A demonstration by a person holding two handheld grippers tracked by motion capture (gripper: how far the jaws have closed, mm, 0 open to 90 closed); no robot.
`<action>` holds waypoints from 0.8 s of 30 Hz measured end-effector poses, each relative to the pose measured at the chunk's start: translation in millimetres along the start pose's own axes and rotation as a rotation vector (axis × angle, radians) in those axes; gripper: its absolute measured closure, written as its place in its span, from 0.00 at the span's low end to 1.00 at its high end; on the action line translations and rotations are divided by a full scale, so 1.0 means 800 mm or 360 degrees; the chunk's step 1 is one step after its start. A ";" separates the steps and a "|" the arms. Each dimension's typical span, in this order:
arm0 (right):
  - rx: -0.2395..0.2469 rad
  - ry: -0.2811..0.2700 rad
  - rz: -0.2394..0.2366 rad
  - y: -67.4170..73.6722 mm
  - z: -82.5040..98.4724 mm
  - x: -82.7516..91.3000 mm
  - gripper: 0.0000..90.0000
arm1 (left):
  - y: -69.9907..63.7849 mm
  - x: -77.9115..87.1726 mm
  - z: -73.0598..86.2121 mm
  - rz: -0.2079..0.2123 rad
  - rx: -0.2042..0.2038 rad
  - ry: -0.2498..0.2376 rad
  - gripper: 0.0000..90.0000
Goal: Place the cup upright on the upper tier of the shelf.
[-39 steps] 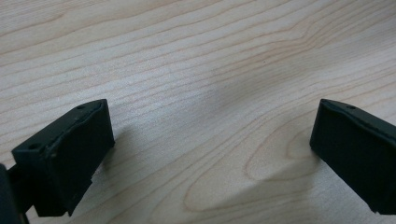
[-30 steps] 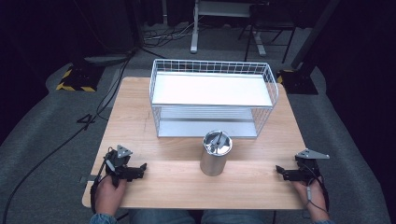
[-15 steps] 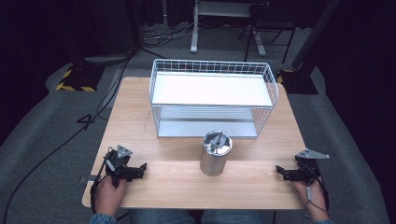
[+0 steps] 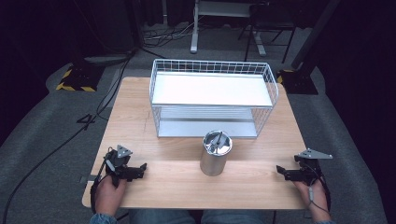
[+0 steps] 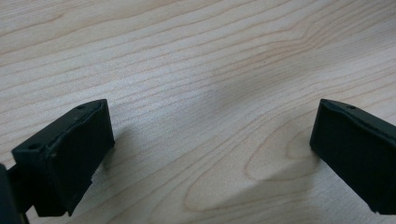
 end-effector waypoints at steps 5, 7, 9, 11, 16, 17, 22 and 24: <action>0.0025 -0.0049 -0.0039 0.009 -0.011 0.010 0.03 | 0.000 0.000 0.000 0.0000 0.0000 0.0000 0.00; 0.0036 -0.0084 -0.0061 0.014 -0.018 0.017 0.03 | 0.000 0.000 0.000 -0.0002 -0.0001 0.0001 0.00; 0.0035 -0.0117 -0.0089 0.021 -0.026 0.024 0.03 | 0.000 0.000 0.000 0.0000 0.0000 0.0000 0.00; 0.0035 -0.0150 -0.0111 0.026 -0.034 0.031 0.03 | 0.000 0.000 0.000 -0.0001 0.0000 0.0001 0.00; 0.0051 -0.0243 -0.0190 0.045 -0.057 0.053 0.03 | 0.000 0.000 0.000 0.0000 0.0000 0.0000 0.00; 0.0057 -0.0256 -0.0213 0.048 -0.061 0.057 0.03 | 0.000 0.000 0.000 -0.0001 -0.0001 0.0001 0.00; 0.0069 -0.0300 -0.0252 0.059 -0.072 0.066 0.02 | 0.000 0.000 0.000 -0.0001 -0.0001 0.0001 0.00; 0.0078 -0.0308 -0.0265 0.064 -0.076 0.070 0.02 | 0.000 0.000 0.000 -0.0001 0.0000 0.0000 0.00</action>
Point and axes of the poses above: each handheld gripper's, and its own axes: x roughly backward along the jaws, z roughly out of its underside, y roughly to its left, the point moved 10 cm from there along -x, roughly forward along the jaws, and after that the axes turned 5 degrees about -x, right-handed, at the moved point
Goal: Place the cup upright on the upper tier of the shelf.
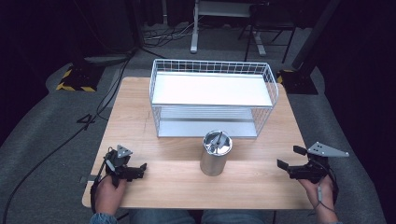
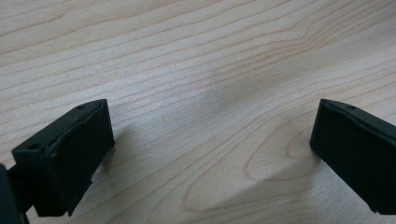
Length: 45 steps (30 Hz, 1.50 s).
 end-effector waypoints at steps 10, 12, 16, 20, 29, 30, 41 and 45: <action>0.0117 -0.0009 -0.0056 0.034 -0.026 -0.002 0.02 | 0.000 0.000 0.000 0.0002 0.0000 0.0000 0.00; 0.0150 0.0004 -0.0081 0.047 -0.031 -0.007 0.02 | 0.000 0.000 0.000 0.0000 -0.0001 0.0001 0.00; 0.0178 0.0010 -0.0109 0.059 -0.037 -0.012 0.02 | 0.000 0.000 0.000 0.0001 0.0000 0.0000 0.00; 0.0209 0.0016 -0.0143 0.073 -0.044 -0.018 0.02 | 0.000 0.000 0.000 0.0001 0.0000 0.0000 0.00; 0.0271 0.0032 -0.0221 0.105 -0.057 -0.032 0.02 | 0.000 0.000 0.000 0.0001 0.0000 0.0000 0.00; 0.0283 0.0036 -0.0238 0.112 -0.058 -0.036 0.02 | 0.000 0.000 0.000 0.0000 -0.0002 0.0000 0.00; 0.0348 0.0058 -0.0328 0.146 -0.065 -0.058 0.00 | 0.000 0.000 0.000 0.0001 -0.0001 0.0000 0.00; 0.0365 0.0063 -0.0364 0.159 -0.067 -0.069 0.00 | 0.000 0.000 0.000 0.0001 0.0000 0.0000 0.00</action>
Point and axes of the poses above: each handheld gripper's, and its own axes: x roughly backward along the jaws, z roughly out of its underside, y roughly to its left, the point moved 10 cm from there along -x, roughly forward along the jaws, and after that the axes turned 5 degrees about -x, right-handed, at the moved point
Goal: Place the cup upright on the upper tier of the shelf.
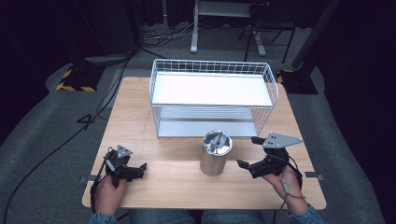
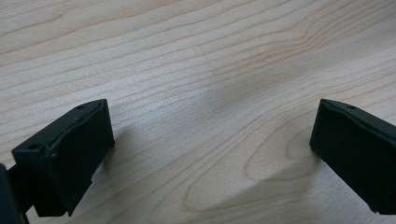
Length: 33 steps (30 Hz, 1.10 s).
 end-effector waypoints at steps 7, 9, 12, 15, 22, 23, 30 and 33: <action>0.0028 0.0017 -0.0066 0.018 -0.005 -0.027 0.00 | 0.000 0.000 0.000 -0.0001 -0.0001 0.0000 0.00; 0.0035 0.0021 -0.0081 0.022 -0.006 -0.033 0.00 | 0.000 0.000 0.000 0.0000 -0.0001 0.0000 0.00; 0.0046 0.0026 -0.0100 0.027 -0.006 -0.043 0.00 | 0.000 0.000 0.000 0.0000 0.0000 0.0000 0.00; 0.0050 0.0037 -0.0115 0.031 -0.006 -0.054 0.00 | 0.000 0.000 0.000 0.0001 0.0001 0.0000 0.00; 0.0062 0.0042 -0.0138 0.039 -0.006 -0.075 0.00 | 0.000 0.000 0.000 -0.0001 0.0000 0.0000 0.00; 0.0062 0.0035 -0.0144 0.040 -0.008 -0.081 0.00 | 0.000 0.000 0.000 -0.0001 0.0000 -0.0001 0.00; 0.0070 0.0016 -0.0108 0.041 -0.011 -0.099 0.00 | 0.000 0.000 0.000 -0.0001 0.0000 0.0000 0.00; 0.0068 0.0008 -0.0110 0.040 -0.011 -0.103 0.00 | 0.000 0.000 0.000 -0.0001 0.0000 0.0000 0.00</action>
Point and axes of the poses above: each handheld gripper's, and its own axes: x roughly backward along the jaws, z roughly out of its underside, y roughly to its left, the point moved 10 cm from there along -x, roughly forward along the jaws, and after that the axes turned 5 degrees about -x, right-handed, at the moved point
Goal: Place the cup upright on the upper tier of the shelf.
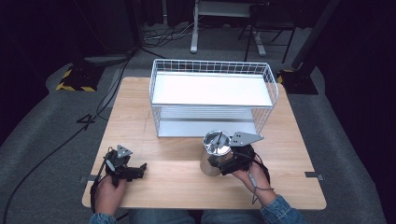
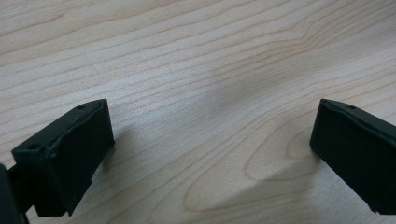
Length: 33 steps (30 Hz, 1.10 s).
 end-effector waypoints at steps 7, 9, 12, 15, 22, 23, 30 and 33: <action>-0.0002 -0.0021 -0.0015 0.000 0.001 -0.017 0.00 | 0.000 0.000 0.000 0.0000 -0.0001 0.0000 0.00; -0.0001 -0.0020 -0.0009 0.000 0.001 -0.021 0.00 | 0.000 0.000 0.000 0.0000 0.0000 0.0000 0.00; 0.0012 -0.0025 0.0004 -0.002 0.003 -0.024 0.03 | 0.000 0.000 0.000 0.0001 0.0001 0.0000 0.00; 0.0023 -0.0030 0.0006 -0.001 0.003 -0.023 0.03 | 0.000 0.000 0.000 0.0002 0.0001 0.0000 0.00; 0.0022 -0.0025 0.0007 -0.001 0.002 -0.023 0.04 | 0.000 0.000 0.000 0.0001 0.0001 0.0001 0.00; 0.0021 -0.0017 0.0012 -0.001 0.002 -0.023 0.04 | 0.000 0.000 0.000 0.0000 -0.0001 0.0000 0.00; 0.0002 0.0032 0.0010 -0.003 0.000 -0.021 0.04 | 0.000 0.000 0.000 0.0001 0.0000 0.0001 0.00; 0.0016 0.0034 0.0025 -0.004 -0.005 -0.018 0.04 | 0.000 0.000 0.000 0.0002 0.0001 0.0000 0.00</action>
Point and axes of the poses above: each handheld gripper's, and its own axes: x roughly backward along the jaws, z roughly out of its underside, y roughly to its left, the point moved 10 cm from there along -x, roughly forward along the jaws, and after that the axes turned 5 degrees about -x, right-handed, at the moved point
